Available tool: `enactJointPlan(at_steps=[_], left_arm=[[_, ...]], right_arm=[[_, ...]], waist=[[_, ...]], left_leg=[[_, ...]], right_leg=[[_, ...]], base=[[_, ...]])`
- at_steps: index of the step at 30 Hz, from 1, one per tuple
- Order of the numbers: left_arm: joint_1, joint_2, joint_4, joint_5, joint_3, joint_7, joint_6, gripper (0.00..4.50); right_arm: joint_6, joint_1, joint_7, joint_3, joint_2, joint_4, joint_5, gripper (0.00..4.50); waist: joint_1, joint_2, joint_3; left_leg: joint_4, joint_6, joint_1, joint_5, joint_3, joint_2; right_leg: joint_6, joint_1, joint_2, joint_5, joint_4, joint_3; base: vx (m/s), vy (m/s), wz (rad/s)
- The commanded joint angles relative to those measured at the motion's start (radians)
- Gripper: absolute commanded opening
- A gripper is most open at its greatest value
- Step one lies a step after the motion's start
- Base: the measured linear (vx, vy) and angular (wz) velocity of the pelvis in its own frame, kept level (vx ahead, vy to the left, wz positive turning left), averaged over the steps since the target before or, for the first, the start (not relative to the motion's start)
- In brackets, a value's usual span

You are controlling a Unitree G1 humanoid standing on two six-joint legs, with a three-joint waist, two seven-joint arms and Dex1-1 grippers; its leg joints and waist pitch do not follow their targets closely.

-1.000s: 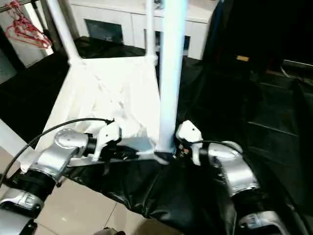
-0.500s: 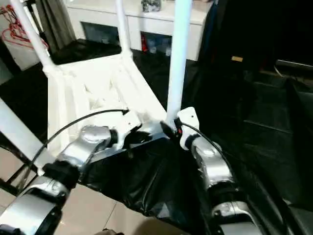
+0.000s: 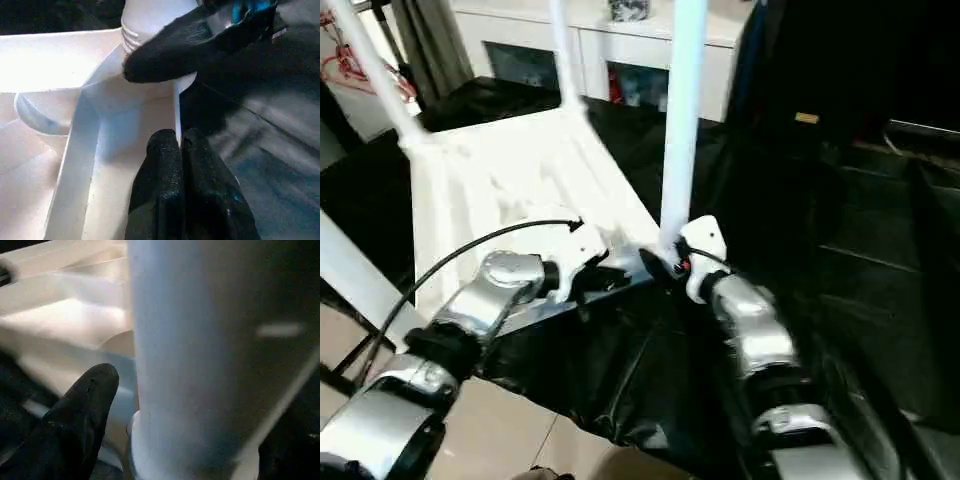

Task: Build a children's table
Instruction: Rotate leg to tighten

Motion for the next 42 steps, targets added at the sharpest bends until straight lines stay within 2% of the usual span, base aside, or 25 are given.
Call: enactJointPlan(at_steps=[1,8,14,16,19,21,27,33,34,35,36,37,39,40,41,42], left_arm=[[0.014,0.01,-0.047,-0.033,-0.017,-0.073,-0.039,0.0],[0.037,0.092,-0.089,-0.056,-0.014,-0.204,-0.062,0.0],[0.054,0.123,-0.128,-0.081,-0.017,-0.272,-0.052,0.0],[0.057,0.126,-0.134,-0.083,-0.016,-0.28,-0.05,0.0],[0.06,0.127,-0.141,-0.086,-0.017,-0.285,-0.046,0.0],[0.066,0.13,-0.148,-0.089,-0.02,-0.29,-0.046,0.0],[0.079,0.135,-0.158,-0.084,-0.019,-0.287,-0.045,0.0],[0.065,0.111,-0.118,-0.044,-0.017,-0.19,-0.047,0.0],[0.065,0.111,-0.117,-0.044,-0.017,-0.188,-0.046,0.0],[0.052,0.084,-0.092,-0.035,-0.009,-0.128,-0.027,0.0],[0.043,0.065,-0.076,-0.032,-0.002,-0.09,-0.014,0.0],[0.021,0.025,-0.038,-0.012,0.007,0.009,-0.006,0.0],[0.007,-0.002,-0.015,-0.006,0.012,0.06,-0.002,0.0],[-0.006,-0.029,0.005,-0.007,0.019,0.101,0.013,0.0],[-0.014,-0.044,0.017,-0.009,0.022,0.128,0.023,0.0],[-0.025,-0.064,0.033,-0.008,0.024,0.16,0.027,0.0]], right_arm=[[-0.025,0.009,0.118,0.05,-0.023,-0.056,0.01,3.9],[0.006,0.055,0.339,0.109,-0.144,-0.137,0.011,3.9],[0.041,0.069,0.399,0.109,-0.168,-0.176,0.046,3.54],[0.045,0.074,0.41,0.111,-0.171,-0.187,0.05,3.2],[0.052,0.079,0.419,0.111,-0.171,-0.198,0.054,3.09],[0.059,0.083,0.426,0.112,-0.169,-0.21,0.057,2.81],[0.074,0.099,0.439,0.124,-0.172,-0.23,0.063,2.72],[0.091,0.126,0.372,0.136,-0.147,-0.237,0.034,2.7],[0.091,0.126,0.371,0.136,-0.147,-0.237,0.034,2.7],[0.094,0.127,0.281,0.129,-0.114,-0.21,0.007,2.7],[0.096,0.122,0.207,0.119,-0.088,-0.185,-0.013,2.7],[0.1,0.105,0.072,0.096,-0.031,-0.128,-0.035,2.7],[0.105,0.097,0.012,0.086,0.004,-0.101,-0.039,2.7],[0.11,0.088,-0.043,0.081,0.036,-0.079,-0.045,2.7],[0.115,0.082,-0.08,0.079,0.056,-0.067,-0.05,2.7],[0.126,0.068,-0.139,0.071,0.083,-0.048,-0.055,2.7]], waist=[[0.005,-0.016,-0.069],[0.012,-0.019,-0.066],[0.018,-0.018,-0.067],[0.021,-0.018,-0.067],[0.023,-0.018,-0.066],[0.023,-0.017,-0.067],[0.022,-0.018,-0.068],[0.022,-0.018,-0.066],[0.022,-0.017,-0.063],[0.02,-0.018,-0.062],[0.016,-0.014,-0.057],[0.013,-0.015,-0.056],[-0.001,-0.018,-0.055],[-0.002,-0.02,-0.054],[-0.008,-0.017,-0.053],[-0.013,-0.018,-0.052]], left_leg=[[-0.066,0.077,0.018,-0.226,-0.026,0.06],[-0.07,0.063,0.021,-0.254,-0.027,0.064],[-0.069,0.066,0.022,-0.24,-0.027,0.066],[-0.068,0.063,0.023,-0.241,-0.025,0.065],[-0.069,0.055,0.024,-0.247,-0.025,0.065],[-0.07,0.054,0.023,-0.242,-0.027,0.065],[-0.068,0.056,0.022,-0.235,-0.026,0.064],[-0.07,0.048,0.023,-0.25,-0.026,0.064],[-0.071,0.041,0.024,-0.271,-0.026,0.063],[-0.073,0.032,0.025,-0.287,-0.028,0.063],[-0.076,0.014,0.028,-0.316,-0.028,0.062],[-0.077,0.004,0.032,-0.338,-0.029,0.06],[-0.082,-0.035,0.036,-0.393,-0.04,0.056],[-0.082,-0.034,0.035,-0.398,-0.041,0.055],[-0.082,-0.033,0.039,-0.411,-0.04,0.055],[-0.082,-0.032,0.039,-0.427,-0.041,0.054]], right_leg=[[-0.253,0.047,-0.066,-0.182,-0.062,0.039],[-0.244,0.045,-0.066,-0.232,-0.065,0.042],[-0.253,0.043,-0.068,-0.215,-0.062,0.043],[-0.256,0.04,-0.066,-0.214,-0.062,0.043],[-0.253,0.04,-0.066,-0.22,-0.063,0.043],[-0.253,0.042,-0.066,-0.209,-0.06,0.043],[-0.252,0.042,-0.066,-0.205,-0.06,0.042],[-0.24,0.04,-0.066,-0.238,-0.064,0.043],[-0.236,0.038,-0.067,-0.265,-0.069,0.043],[-0.227,0.039,-0.068,-0.296,-0.071,0.043],[-0.217,0.031,-0.067,-0.339,-0.077,0.045],[-0.213,0.03,-0.068,-0.369,-0.082,0.045],[-0.173,0.032,-0.072,-0.476,-0.092,0.04],[-0.164,0.033,-0.072,-0.488,-0.094,0.039],[-0.161,0.026,-0.072,-0.494,-0.098,0.041],[-0.155,0.026,-0.07,-0.508,-0.102,0.04]], base=[[0.0,0.0,0.0],[0.0,0.0,0.0],[0.0,0.0,0.0],[0.0,0.0,0.0],[0.0,0.0,0.0],[0.0,0.0,0.0],[0.0,0.0,0.0],[0.0,0.0,0.0],[0.0,0.0,0.0],[0.0,0.0,0.0],[0.0,0.0,0.0],[0.0,0.0,0.0],[0.0,0.0,0.0],[0.0,0.0,0.0],[0.0,0.0,0.0],[0.0,0.0,0.0]])
